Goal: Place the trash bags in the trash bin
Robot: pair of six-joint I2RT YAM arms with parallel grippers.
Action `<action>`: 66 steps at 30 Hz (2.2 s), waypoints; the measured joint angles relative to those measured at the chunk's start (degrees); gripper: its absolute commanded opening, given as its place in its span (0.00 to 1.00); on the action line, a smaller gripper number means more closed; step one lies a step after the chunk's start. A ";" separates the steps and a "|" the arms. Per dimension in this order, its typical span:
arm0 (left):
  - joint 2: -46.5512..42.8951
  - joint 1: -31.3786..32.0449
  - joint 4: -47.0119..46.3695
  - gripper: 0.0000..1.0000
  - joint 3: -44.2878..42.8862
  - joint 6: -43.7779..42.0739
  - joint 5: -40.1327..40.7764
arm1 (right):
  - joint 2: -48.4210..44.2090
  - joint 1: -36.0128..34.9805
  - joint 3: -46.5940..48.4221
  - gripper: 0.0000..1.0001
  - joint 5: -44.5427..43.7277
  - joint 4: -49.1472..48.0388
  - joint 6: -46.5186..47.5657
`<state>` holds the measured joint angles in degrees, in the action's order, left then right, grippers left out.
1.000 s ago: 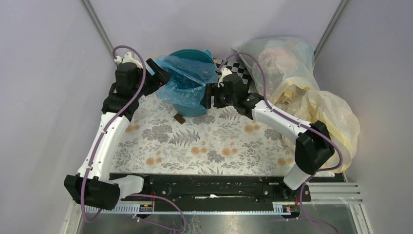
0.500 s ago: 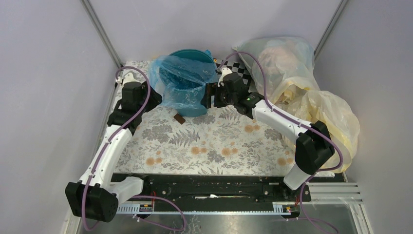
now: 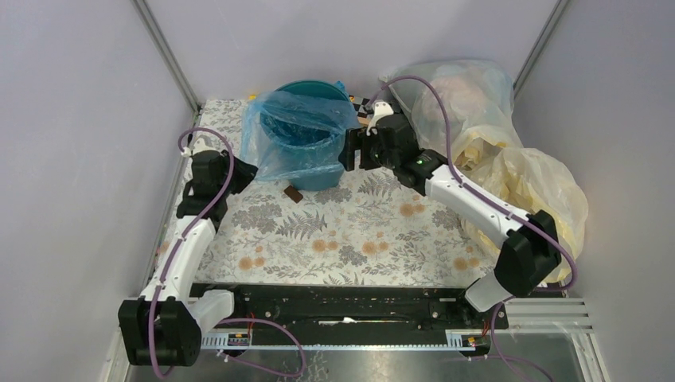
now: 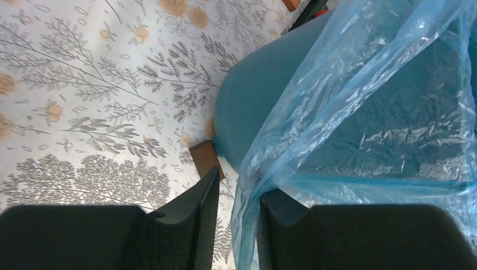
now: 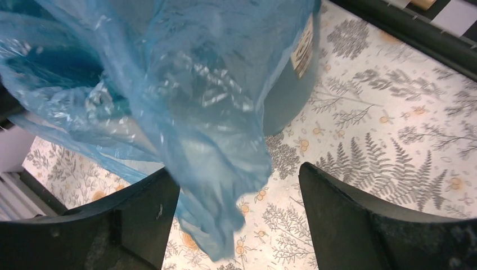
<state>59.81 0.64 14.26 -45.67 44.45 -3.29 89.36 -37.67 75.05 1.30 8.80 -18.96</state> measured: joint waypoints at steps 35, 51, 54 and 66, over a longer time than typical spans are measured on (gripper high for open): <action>9.29 2.40 -34.45 0.29 12.81 13.03 -6.56 | 7.89 11.87 8.83 0.56 2.27 -1.79 -2.51; 8.72 4.15 -35.52 0.34 12.85 11.08 -2.21 | 10.69 14.84 11.56 0.81 7.02 -0.35 2.45; 6.56 4.61 -35.80 0.34 13.29 10.58 -1.49 | 8.94 14.84 11.56 0.82 7.39 -0.31 4.74; 4.42 4.66 -36.87 0.35 13.35 10.01 -0.61 | 0.11 13.38 16.83 0.80 12.09 -1.97 17.33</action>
<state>64.23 5.30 -22.61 -32.32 54.46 -3.90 89.47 -24.29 91.88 13.39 6.83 -1.63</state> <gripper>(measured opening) 0.344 0.797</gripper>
